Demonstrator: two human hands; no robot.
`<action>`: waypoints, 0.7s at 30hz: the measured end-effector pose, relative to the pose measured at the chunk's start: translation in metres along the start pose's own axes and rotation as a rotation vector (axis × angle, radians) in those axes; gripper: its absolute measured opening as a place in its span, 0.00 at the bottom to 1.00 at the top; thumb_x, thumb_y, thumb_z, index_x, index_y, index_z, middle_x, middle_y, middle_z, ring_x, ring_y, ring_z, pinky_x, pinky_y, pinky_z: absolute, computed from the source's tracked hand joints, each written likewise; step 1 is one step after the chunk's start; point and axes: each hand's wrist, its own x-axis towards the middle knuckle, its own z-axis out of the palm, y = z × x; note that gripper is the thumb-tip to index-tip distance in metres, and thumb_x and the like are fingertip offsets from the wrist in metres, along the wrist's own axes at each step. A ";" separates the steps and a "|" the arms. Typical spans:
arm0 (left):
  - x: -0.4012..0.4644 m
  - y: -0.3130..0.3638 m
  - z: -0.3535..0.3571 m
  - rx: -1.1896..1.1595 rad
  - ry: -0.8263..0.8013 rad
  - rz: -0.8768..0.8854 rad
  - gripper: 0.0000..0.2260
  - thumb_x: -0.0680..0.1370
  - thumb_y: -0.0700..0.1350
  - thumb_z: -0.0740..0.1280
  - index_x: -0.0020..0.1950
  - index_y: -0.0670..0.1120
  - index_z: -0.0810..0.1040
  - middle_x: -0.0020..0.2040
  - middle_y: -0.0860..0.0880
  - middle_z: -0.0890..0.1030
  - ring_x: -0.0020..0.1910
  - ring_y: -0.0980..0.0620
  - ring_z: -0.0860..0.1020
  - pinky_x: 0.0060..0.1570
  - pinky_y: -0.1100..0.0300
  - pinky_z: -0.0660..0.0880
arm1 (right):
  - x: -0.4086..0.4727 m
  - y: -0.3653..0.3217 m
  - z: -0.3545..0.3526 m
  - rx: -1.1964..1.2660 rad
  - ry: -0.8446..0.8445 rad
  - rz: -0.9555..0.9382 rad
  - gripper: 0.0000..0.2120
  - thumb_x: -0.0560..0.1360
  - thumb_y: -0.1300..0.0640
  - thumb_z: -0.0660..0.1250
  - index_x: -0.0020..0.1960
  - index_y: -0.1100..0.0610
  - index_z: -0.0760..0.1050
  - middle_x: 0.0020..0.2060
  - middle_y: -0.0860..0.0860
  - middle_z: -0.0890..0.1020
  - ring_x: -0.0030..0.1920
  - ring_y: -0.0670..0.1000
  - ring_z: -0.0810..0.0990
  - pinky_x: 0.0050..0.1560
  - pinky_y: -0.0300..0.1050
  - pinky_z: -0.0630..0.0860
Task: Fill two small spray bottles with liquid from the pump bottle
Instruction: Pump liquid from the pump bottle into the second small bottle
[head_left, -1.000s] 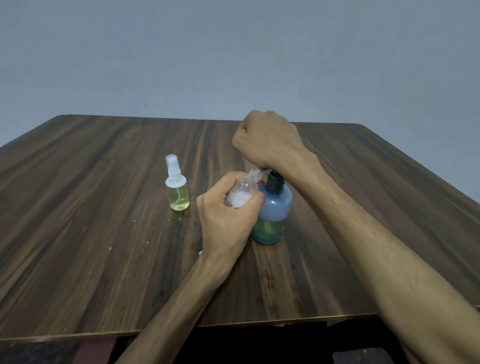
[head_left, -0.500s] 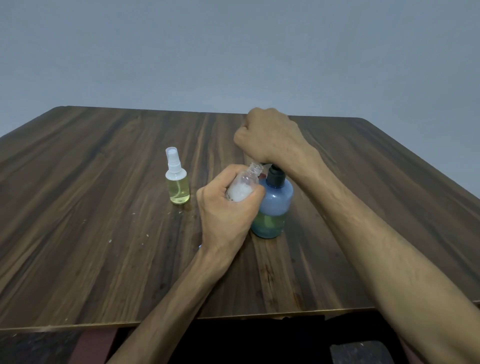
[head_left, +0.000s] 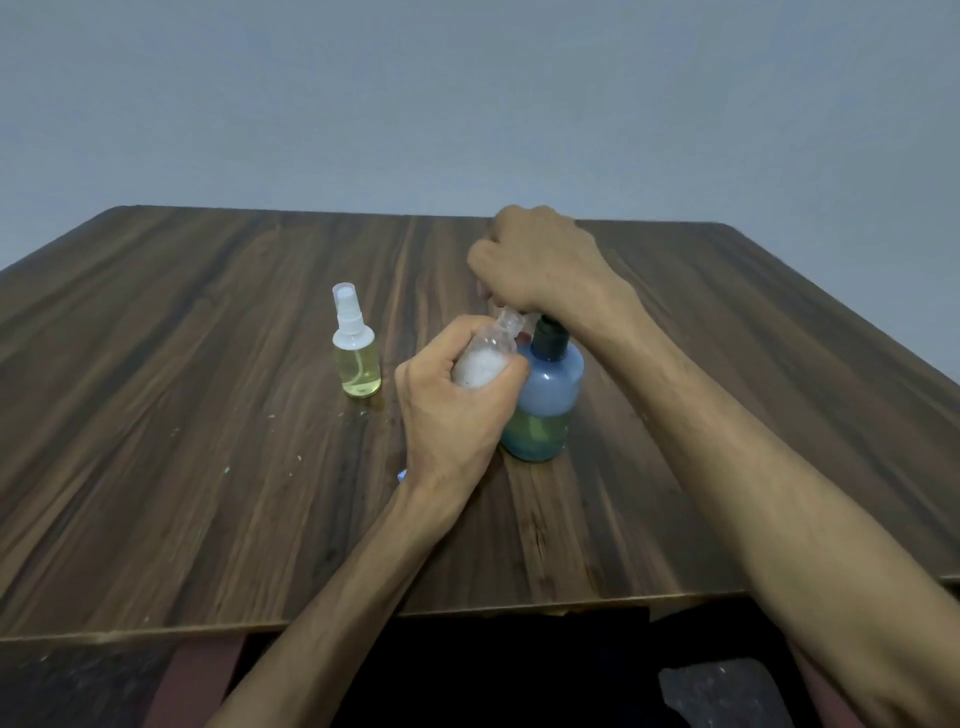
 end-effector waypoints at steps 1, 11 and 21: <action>0.000 0.000 -0.001 -0.008 -0.002 -0.004 0.05 0.73 0.39 0.74 0.47 0.44 0.86 0.39 0.53 0.83 0.39 0.59 0.80 0.39 0.61 0.76 | 0.001 0.001 0.001 -0.003 -0.001 -0.008 0.10 0.76 0.56 0.60 0.37 0.57 0.73 0.33 0.49 0.77 0.34 0.51 0.72 0.35 0.46 0.64; -0.001 0.002 -0.001 0.000 0.013 -0.026 0.07 0.71 0.40 0.73 0.47 0.46 0.87 0.37 0.51 0.83 0.37 0.60 0.78 0.37 0.59 0.75 | 0.002 -0.001 -0.004 0.011 -0.084 0.020 0.15 0.77 0.54 0.61 0.50 0.59 0.85 0.42 0.52 0.86 0.43 0.54 0.82 0.40 0.46 0.71; 0.001 0.003 0.000 -0.016 0.013 -0.023 0.07 0.72 0.40 0.73 0.48 0.44 0.87 0.39 0.48 0.85 0.40 0.47 0.82 0.39 0.55 0.77 | 0.006 0.001 -0.003 0.024 -0.097 0.017 0.16 0.77 0.54 0.60 0.51 0.58 0.85 0.44 0.52 0.86 0.48 0.56 0.83 0.44 0.49 0.73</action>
